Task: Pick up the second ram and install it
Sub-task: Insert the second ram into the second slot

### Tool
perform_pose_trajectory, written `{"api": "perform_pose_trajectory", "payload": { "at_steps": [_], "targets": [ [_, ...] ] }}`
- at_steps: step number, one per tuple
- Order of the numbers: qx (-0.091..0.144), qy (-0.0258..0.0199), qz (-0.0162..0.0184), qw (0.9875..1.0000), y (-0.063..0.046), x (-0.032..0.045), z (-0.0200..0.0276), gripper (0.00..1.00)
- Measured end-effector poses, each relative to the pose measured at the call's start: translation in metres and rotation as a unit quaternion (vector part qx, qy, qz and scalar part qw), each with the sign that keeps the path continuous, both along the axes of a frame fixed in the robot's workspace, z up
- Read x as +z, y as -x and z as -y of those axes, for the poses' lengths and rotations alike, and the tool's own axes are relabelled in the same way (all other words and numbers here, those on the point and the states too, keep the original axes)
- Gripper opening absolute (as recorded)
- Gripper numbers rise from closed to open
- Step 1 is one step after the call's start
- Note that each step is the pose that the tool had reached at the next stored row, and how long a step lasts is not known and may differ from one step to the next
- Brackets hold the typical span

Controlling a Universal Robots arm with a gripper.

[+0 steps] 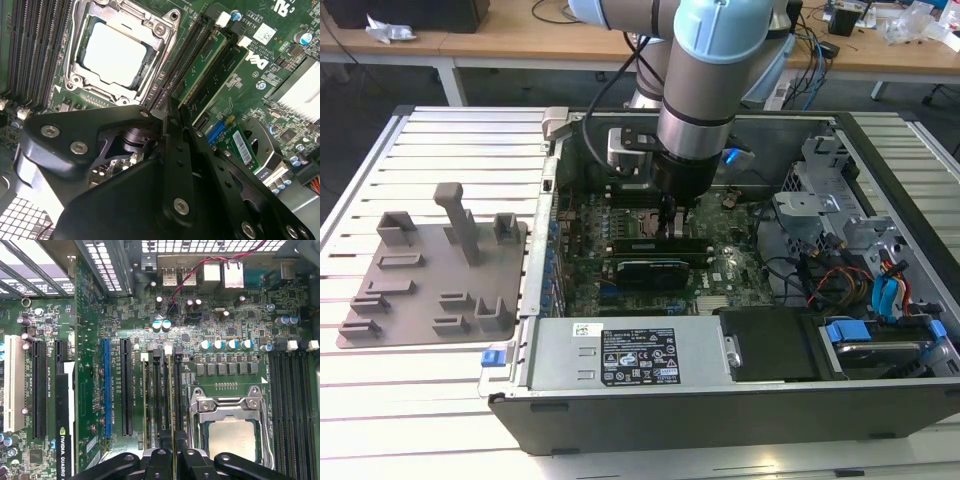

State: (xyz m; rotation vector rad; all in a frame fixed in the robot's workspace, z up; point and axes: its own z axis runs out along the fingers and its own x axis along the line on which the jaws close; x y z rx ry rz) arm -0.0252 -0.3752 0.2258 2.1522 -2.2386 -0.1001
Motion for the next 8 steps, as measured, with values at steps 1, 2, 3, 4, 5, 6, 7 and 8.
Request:
{"api": "perform_pose_trajectory", "payload": {
  "at_steps": [1, 2, 3, 4, 5, 6, 7, 8],
  "targets": [
    [0.000, 0.0000, 0.0000, 1.0000, 0.0000, -0.0002, 0.0000, 0.13],
    [0.000, -0.0001, 0.0001, 1.0000, -0.0001, -0.0007, 0.0000, 0.13],
    [0.000, -0.0001, 0.0001, 1.0000, -0.0001, -0.0010, 0.0000, 0.13],
    [0.000, -0.0001, 0.0000, 1.0000, -0.0002, -0.0015, 0.0000, 0.13],
    [0.000, -0.0002, 0.0000, 1.0000, -0.0003, -0.0020, 0.0000, 0.13],
    [0.000, -0.0001, 0.0000, 1.0000, -0.0003, -0.0021, 0.0000, 0.13],
    [0.000, -0.0002, 0.0000, 1.0000, -0.0003, -0.0021, 0.0000, 0.13],
    [0.000, -0.0002, 0.0000, 1.0000, -0.0003, -0.0022, 0.0000, 0.21]
  ]
}}
